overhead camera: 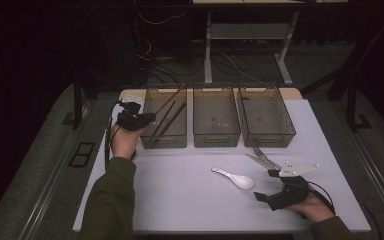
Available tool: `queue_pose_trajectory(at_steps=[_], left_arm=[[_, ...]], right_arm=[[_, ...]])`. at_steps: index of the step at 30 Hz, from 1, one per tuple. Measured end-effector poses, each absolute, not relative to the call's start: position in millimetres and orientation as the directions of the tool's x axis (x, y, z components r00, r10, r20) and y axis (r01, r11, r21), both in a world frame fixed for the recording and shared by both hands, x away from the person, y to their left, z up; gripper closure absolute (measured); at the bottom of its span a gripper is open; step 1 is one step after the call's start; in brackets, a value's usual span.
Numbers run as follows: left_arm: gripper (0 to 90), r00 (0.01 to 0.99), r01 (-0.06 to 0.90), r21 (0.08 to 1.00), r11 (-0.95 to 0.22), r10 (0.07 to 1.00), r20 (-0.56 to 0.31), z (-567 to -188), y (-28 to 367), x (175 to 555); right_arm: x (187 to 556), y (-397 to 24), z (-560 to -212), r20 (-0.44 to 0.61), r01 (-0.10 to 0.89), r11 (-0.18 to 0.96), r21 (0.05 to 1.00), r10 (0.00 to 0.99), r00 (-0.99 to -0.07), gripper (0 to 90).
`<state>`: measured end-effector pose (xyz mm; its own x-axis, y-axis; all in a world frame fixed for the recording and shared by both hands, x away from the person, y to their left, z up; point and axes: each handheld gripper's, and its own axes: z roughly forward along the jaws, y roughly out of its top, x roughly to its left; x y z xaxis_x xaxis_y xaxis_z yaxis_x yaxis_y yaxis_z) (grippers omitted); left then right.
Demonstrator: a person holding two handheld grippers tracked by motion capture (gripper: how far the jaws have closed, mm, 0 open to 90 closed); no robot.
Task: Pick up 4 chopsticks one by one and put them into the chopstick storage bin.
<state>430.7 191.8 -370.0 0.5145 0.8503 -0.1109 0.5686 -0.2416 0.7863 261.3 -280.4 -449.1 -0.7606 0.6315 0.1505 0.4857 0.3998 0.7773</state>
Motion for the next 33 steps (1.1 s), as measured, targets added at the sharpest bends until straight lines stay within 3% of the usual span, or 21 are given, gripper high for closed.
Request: queue_pose_trajectory(at_steps=[12,15,24,33], left_arm=[[83.2,0.448,0.657,0.717,-0.232,0.885,-0.124,-388.6,187.3,442.9],[74.1,0.442,0.653,0.724,-0.220,0.888,-0.129,-388.1,186.3,442.9],[62.1,0.469,0.611,0.763,-0.210,0.872,-0.137,-379.2,185.4,436.9],[49.9,0.562,0.545,0.804,-0.238,0.815,-0.140,-365.4,176.6,419.6]], right_arm=[[261.1,-280.5,-449.0,0.150,0.483,0.399,0.779,0.631,-0.762,0.9],[260.7,-280.6,-448.8,0.151,0.485,0.398,0.779,0.631,-0.761,0.9],[261.0,-280.5,-449.0,0.151,0.484,0.399,0.779,0.630,-0.762,0.9],[261.5,-280.6,-448.9,0.152,0.484,0.397,0.780,0.630,-0.762,0.9]])
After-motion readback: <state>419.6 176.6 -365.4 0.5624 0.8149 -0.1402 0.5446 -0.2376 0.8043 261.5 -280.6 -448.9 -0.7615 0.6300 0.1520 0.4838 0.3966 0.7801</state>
